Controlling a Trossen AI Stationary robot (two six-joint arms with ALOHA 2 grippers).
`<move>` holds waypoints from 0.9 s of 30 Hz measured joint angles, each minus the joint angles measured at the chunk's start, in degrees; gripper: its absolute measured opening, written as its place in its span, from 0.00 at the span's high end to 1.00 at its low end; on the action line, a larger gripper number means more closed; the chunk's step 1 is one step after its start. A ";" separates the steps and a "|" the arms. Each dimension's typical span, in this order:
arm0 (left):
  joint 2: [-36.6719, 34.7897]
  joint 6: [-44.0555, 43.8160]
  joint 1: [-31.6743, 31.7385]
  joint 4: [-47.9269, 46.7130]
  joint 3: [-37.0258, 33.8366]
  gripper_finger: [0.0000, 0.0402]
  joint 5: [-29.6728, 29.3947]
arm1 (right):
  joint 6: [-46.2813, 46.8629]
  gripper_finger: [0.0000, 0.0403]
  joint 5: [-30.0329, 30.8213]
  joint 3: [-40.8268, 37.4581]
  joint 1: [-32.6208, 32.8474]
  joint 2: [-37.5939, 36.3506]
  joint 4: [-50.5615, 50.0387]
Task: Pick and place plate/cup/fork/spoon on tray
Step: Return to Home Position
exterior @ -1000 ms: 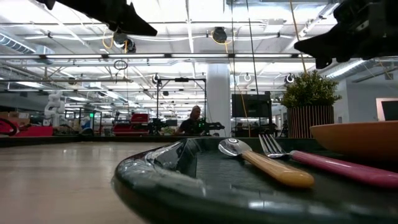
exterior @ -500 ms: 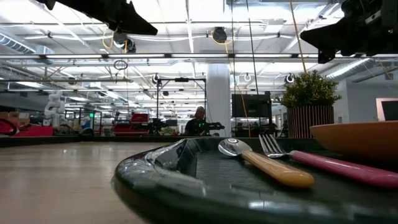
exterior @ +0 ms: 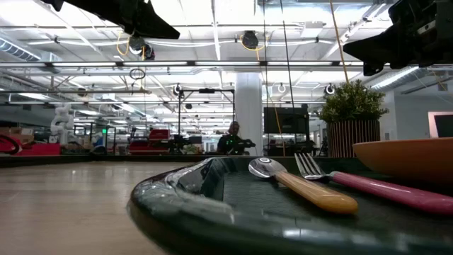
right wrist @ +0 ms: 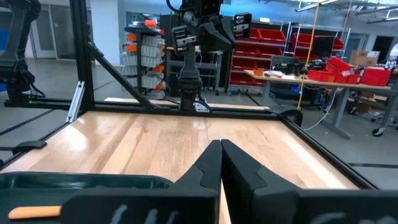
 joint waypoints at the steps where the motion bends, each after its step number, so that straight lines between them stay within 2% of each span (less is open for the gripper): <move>1: 0.00 0.00 0.00 0.00 0.00 0.90 0.01 | 0.00 1.00 -0.02 0.00 0.00 0.00 -0.15; 13: 0.00 -0.02 0.00 0.02 0.00 0.90 0.00 | -0.21 1.00 0.02 0.00 0.00 -0.04 -2.01; 21: 0.02 -0.01 0.00 0.36 0.02 0.90 -0.01 | -0.24 1.00 1.76 -4.19 -0.02 -0.11 4.25; 27: 0.02 0.17 0.00 0.52 0.02 0.90 -0.01 | -0.86 1.00 2.86 -4.38 -0.02 -0.44 3.48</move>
